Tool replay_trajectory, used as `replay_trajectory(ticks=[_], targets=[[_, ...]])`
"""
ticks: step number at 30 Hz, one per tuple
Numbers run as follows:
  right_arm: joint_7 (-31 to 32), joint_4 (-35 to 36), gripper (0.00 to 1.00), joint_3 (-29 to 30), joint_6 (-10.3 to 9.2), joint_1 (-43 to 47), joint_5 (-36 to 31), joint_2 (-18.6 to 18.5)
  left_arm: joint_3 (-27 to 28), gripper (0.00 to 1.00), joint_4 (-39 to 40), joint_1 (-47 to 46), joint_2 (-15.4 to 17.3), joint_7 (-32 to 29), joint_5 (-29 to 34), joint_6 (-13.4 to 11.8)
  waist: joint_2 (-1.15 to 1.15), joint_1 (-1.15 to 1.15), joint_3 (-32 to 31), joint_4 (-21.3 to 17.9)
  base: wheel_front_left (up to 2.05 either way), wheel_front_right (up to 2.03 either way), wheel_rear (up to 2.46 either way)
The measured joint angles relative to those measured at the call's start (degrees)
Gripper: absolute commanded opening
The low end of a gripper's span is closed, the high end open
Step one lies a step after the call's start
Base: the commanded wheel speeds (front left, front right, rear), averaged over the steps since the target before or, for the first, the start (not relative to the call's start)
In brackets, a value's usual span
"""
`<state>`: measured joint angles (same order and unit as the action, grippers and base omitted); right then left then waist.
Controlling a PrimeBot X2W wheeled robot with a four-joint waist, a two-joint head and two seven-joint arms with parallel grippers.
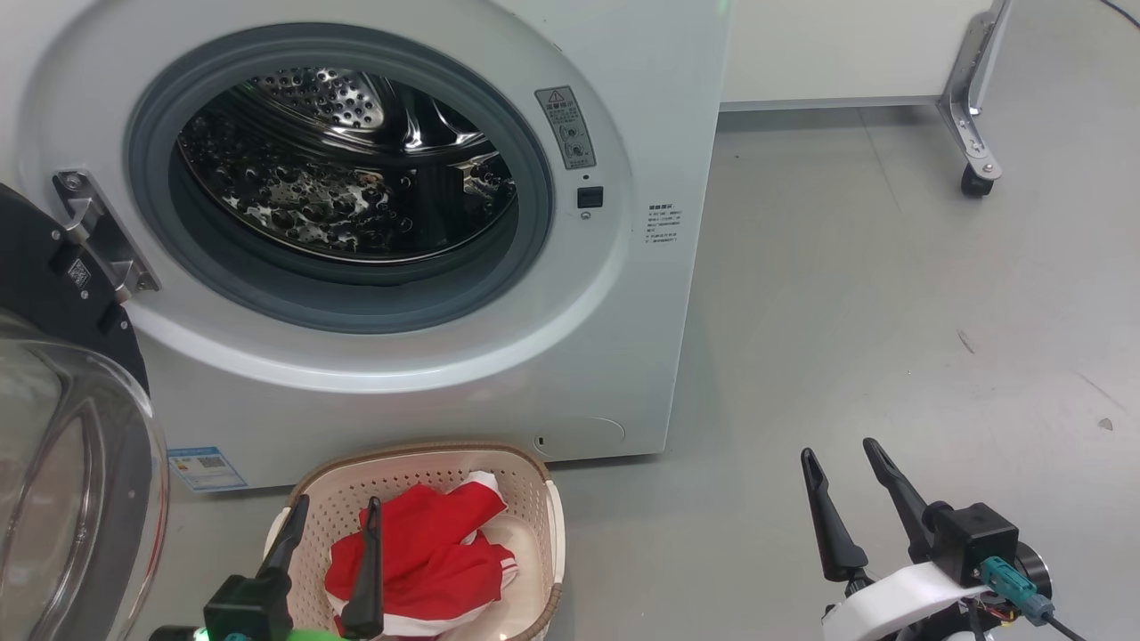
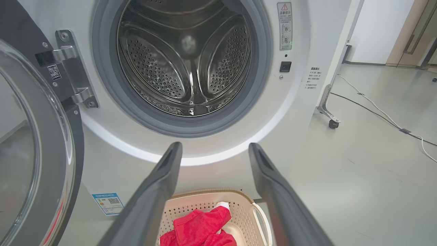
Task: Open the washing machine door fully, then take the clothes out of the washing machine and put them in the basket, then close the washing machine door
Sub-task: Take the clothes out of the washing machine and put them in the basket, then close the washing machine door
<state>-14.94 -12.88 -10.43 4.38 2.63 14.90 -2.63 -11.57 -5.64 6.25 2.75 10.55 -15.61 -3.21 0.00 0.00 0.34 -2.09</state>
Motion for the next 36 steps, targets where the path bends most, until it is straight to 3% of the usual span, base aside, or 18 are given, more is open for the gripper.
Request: replay_trajectory(ticks=[36], targets=[[0.0,1.31,1.0,-0.6,-0.49,1.13,0.0,0.07,-0.01,1.0,8.35,4.08,0.63,-3.96,1.09,-1.63,0.0,0.0,-0.1,-0.3,-0.1,0.1,0.0]])
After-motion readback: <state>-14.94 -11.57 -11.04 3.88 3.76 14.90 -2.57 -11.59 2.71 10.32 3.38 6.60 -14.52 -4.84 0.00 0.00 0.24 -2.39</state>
